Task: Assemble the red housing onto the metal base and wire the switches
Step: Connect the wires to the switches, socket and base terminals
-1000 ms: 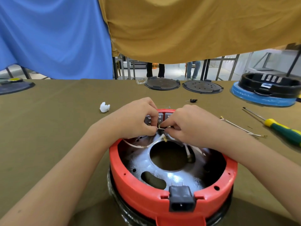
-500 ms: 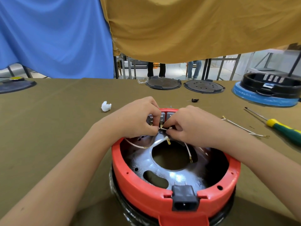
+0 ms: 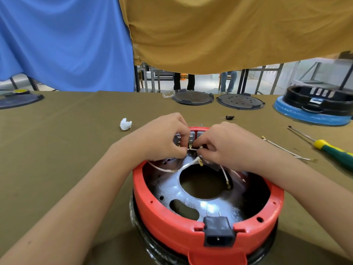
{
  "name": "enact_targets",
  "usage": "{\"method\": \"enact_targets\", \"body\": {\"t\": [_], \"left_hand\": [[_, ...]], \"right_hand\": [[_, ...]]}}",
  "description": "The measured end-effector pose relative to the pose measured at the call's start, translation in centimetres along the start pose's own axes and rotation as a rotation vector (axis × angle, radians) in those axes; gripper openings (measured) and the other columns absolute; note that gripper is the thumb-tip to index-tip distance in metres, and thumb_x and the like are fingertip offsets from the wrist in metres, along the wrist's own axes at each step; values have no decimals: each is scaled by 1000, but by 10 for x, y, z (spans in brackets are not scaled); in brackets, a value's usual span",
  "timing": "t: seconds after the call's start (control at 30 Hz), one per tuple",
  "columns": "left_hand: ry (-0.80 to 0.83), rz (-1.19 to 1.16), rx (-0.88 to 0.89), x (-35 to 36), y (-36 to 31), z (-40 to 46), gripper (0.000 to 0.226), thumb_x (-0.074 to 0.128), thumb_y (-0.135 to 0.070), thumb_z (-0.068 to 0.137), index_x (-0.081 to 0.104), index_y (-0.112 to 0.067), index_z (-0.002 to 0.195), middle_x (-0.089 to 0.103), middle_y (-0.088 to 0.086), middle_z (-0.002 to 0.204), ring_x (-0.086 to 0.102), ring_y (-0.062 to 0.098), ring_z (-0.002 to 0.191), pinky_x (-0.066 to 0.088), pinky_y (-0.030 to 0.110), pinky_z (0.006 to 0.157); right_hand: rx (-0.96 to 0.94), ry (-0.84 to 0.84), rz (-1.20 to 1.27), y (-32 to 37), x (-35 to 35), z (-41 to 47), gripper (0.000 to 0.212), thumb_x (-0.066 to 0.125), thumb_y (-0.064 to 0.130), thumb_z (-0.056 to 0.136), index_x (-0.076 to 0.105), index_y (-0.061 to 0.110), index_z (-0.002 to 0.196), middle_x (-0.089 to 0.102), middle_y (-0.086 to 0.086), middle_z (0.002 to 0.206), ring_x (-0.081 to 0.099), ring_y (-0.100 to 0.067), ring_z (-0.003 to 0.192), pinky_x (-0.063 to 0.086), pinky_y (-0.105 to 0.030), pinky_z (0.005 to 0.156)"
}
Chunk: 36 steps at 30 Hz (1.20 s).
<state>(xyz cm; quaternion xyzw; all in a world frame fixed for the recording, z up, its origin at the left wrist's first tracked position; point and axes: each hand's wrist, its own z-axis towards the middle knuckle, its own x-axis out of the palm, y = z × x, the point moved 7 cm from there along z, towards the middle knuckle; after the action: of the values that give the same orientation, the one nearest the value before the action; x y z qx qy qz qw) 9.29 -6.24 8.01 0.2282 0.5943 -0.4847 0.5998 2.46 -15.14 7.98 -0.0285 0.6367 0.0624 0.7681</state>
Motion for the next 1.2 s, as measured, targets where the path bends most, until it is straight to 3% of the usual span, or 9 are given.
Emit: {"method": "enact_targets", "body": {"t": [0.1,0.33,0.47,0.6,0.67,0.73,0.93,1.2], "left_hand": [[-11,3,-2,0,2,1,29,72,-21,81,57,-35,61,52,-11,116,53,6,97,43,28,84],[-19,76,2,1,1,3,25,72,-30,83,55,-36,66,53,-11,115,52,9,96,44,31,83],[-84,141,33,-6,-4,7,29,76,-39,77,50,-30,86,56,-9,92,53,14,85,40,28,69],[-57,150,45,-6,-4,13,44,75,-38,75,51,-29,111,61,-11,99,56,11,85,42,30,70],[-41,178,52,-4,-4,14,45,73,-40,77,54,-30,116,58,-11,102,55,11,90,40,29,72],[-33,197,58,-3,-4,15,44,71,-40,79,54,-30,118,54,-12,101,53,10,91,37,24,69],[-22,276,56,0,-6,17,43,68,-39,83,51,-26,120,54,-7,107,54,15,95,38,30,76],[-11,120,41,2,-1,12,46,73,-33,80,51,-29,121,57,-8,105,54,14,95,45,32,81]], "right_hand": [[9,-10,-12,-2,0,2,19,55,27,95,73,25,96,46,6,57,47,-12,58,44,-33,57],[12,-36,24,-5,1,4,19,56,29,93,74,32,99,44,13,56,51,-17,63,39,-28,56],[22,-68,22,-7,0,5,18,57,30,91,73,33,99,42,14,58,51,-20,66,38,-29,58],[16,-93,17,-9,0,5,13,59,31,91,70,32,98,41,17,61,48,-15,64,33,-25,50],[18,-111,12,-10,-1,4,11,60,33,90,67,32,99,41,17,63,49,-16,68,41,-26,54],[22,-114,-3,-10,-1,3,10,61,36,89,63,31,98,43,16,65,52,-18,71,46,-30,60],[47,-113,-55,-10,-1,3,16,62,39,88,50,31,81,45,12,66,50,-17,65,29,-25,49],[111,-144,-77,-14,-3,1,15,62,41,86,66,27,87,59,6,74,60,-23,77,46,-30,62]]}}
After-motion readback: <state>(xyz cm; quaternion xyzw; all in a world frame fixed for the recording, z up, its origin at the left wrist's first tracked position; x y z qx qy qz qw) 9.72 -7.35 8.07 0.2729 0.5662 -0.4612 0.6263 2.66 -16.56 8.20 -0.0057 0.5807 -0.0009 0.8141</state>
